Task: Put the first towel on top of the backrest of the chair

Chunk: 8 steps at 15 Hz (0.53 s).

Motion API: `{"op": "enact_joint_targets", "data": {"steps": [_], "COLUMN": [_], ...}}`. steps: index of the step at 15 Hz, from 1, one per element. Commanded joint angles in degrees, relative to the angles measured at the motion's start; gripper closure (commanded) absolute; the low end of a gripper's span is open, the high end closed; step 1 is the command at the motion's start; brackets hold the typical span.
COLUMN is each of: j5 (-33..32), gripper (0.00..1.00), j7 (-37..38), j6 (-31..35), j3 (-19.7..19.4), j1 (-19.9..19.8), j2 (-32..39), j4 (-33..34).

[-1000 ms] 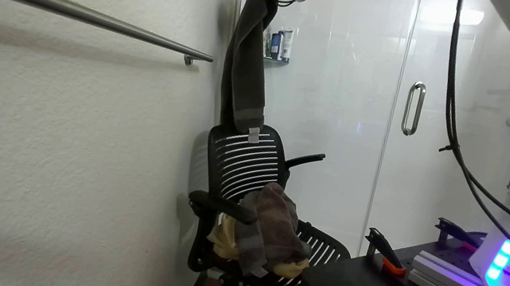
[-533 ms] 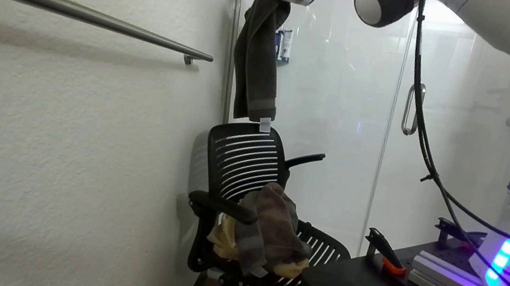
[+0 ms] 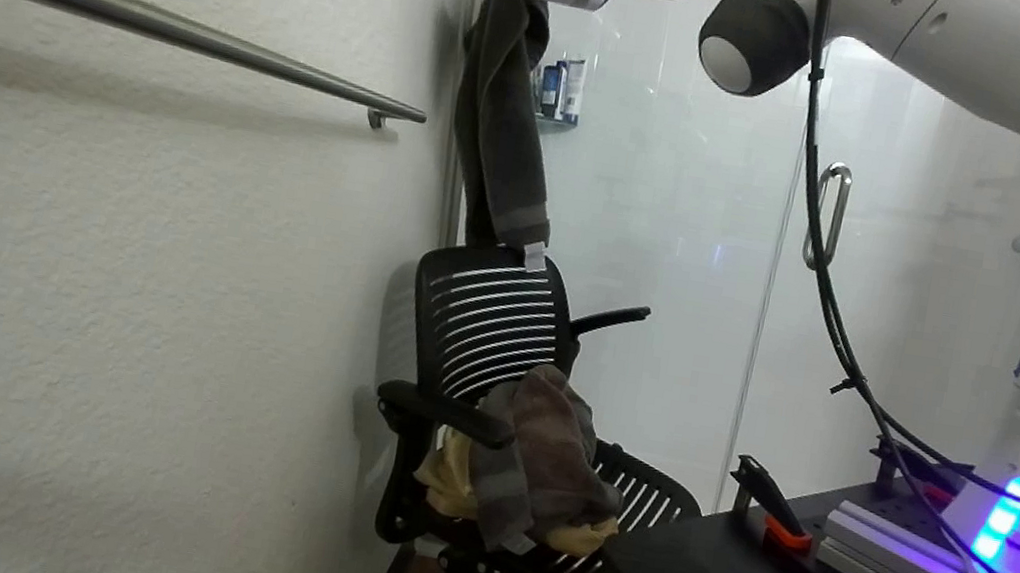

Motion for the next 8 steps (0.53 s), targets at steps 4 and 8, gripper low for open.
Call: {"op": "enact_joint_targets", "data": {"steps": [4,8], "j5": [5.7,6.2], "gripper": [0.99,0.99], "j7": [-9.2,-16.4], "j6": [-9.5,-16.1], "j3": [22.7,28.1], "j1": [-10.8,-14.4], "j2": [2.2,1.1], "j4": [12.3,11.4]}}
